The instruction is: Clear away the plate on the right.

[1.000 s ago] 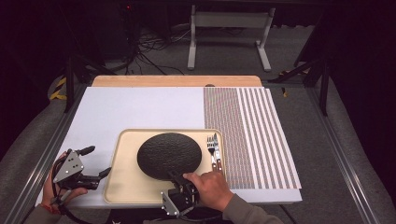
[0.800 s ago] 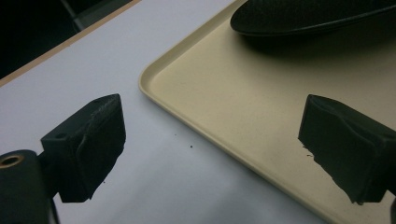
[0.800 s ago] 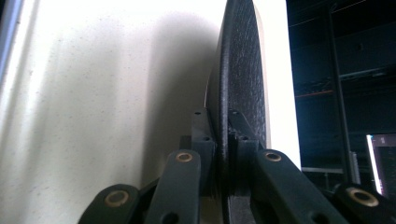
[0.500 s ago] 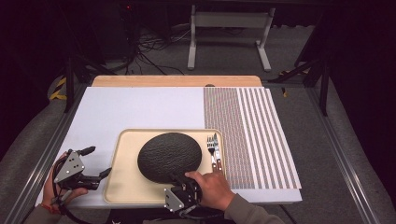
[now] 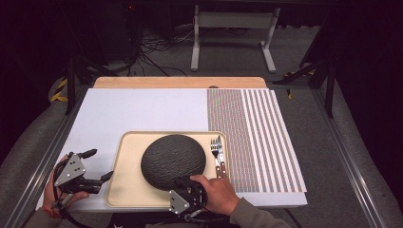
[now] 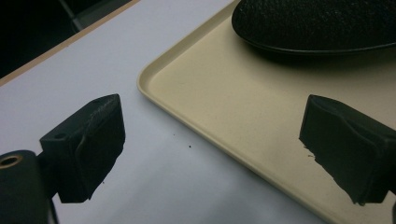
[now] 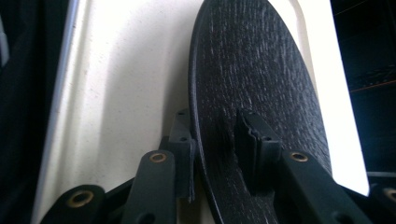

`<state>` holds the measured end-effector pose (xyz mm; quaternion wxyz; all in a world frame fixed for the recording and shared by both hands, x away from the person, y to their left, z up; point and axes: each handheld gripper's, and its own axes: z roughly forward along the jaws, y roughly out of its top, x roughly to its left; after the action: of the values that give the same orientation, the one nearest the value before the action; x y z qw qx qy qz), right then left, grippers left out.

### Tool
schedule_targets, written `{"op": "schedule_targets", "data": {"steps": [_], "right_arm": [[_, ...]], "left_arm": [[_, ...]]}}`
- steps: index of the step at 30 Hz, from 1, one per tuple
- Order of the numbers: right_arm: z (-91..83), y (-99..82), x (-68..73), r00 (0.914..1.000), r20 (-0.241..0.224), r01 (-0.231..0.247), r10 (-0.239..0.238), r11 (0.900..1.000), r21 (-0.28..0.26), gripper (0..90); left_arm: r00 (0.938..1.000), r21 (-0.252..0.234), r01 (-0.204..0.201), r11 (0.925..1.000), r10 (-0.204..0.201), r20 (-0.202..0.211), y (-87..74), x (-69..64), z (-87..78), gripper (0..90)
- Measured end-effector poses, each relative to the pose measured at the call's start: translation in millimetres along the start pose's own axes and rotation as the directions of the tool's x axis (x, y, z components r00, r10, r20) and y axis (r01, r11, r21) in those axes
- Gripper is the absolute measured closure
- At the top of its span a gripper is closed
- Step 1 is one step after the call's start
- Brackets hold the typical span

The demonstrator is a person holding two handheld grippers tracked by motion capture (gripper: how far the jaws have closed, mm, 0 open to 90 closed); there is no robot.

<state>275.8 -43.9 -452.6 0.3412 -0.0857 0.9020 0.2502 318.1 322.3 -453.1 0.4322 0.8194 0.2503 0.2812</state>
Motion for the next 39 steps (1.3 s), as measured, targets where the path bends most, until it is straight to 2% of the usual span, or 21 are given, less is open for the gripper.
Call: {"op": "schedule_targets", "data": {"steps": [1, 5, 6, 10, 21, 22, 26, 33, 39], "right_arm": [[0.3, 0.0, -0.3, 1.0000, -0.007, -0.002, 0.002, 1.0000, 0.001, 67.6], [1.9, -0.6, 0.1, 0.9994, -0.033, -0.010, 0.010, 0.9999, -0.001, 63.0], [2.1, -0.5, -0.2, 0.9990, -0.045, 0.001, -0.001, 1.0000, 0.000, 63.0], [2.4, -1.0, -0.2, 0.9988, -0.048, -0.007, 0.007, 1.0000, -0.003, 61.5], [-1.7, -4.7, -3.5, 0.9953, -0.070, -0.068, 0.067, 0.9976, -0.013, 51.1], [-2.8, -5.0, -4.3, 0.9934, -0.079, -0.085, 0.083, 0.9963, -0.014, 50.2], [-5.7, -6.0, -5.5, 0.9918, -0.072, -0.107, 0.105, 0.9940, -0.022, 44.2], [-11.5, -8.6, -9.5, 0.9900, -0.078, -0.122, 0.118, 0.9912, -0.052, 39.0], [-19.5, -10.7, -13.6, 0.9870, -0.082, -0.146, 0.138, 0.9838, -0.103, 38.1]], "left_arm": [[0.9999, -0.001, 0.012, 0.9999, -0.012, 0.006, -0.2, -0.4, 0.3, 7.5], [0.9999, 0.002, 0.010, 0.9999, -0.010, 0.003, -0.1, -0.9, 0.7, 7.5], [0.9999, 0.003, 0.010, 0.9999, -0.010, 0.002, 0.0, -0.8, 0.6, 7.6], [0.9999, 0.001, 0.010, 1.0000, -0.010, 0.005, -0.3, -0.2, 0.2, 7.5], [0.9999, 0.006, 0.012, 0.9999, -0.012, 0.003, -0.6, -0.5, 0.4, 7.5], [1.0000, 0.007, 0.008, 0.9999, -0.008, 0.003, -0.5, -0.3, 0.4, 7.5], [1.0000, 0.009, 0.007, 0.9999, -0.007, 0.003, -0.6, 0.0, 0.4, 7.6], [1.0000, 0.009, 0.006, 0.9999, -0.006, 0.004, -0.7, 0.0, 0.3, 7.6], [1.0000, 0.013, -0.001, 0.9999, 0.001, 0.000, -0.6, 0.3, 0.5, 7.6]]}}
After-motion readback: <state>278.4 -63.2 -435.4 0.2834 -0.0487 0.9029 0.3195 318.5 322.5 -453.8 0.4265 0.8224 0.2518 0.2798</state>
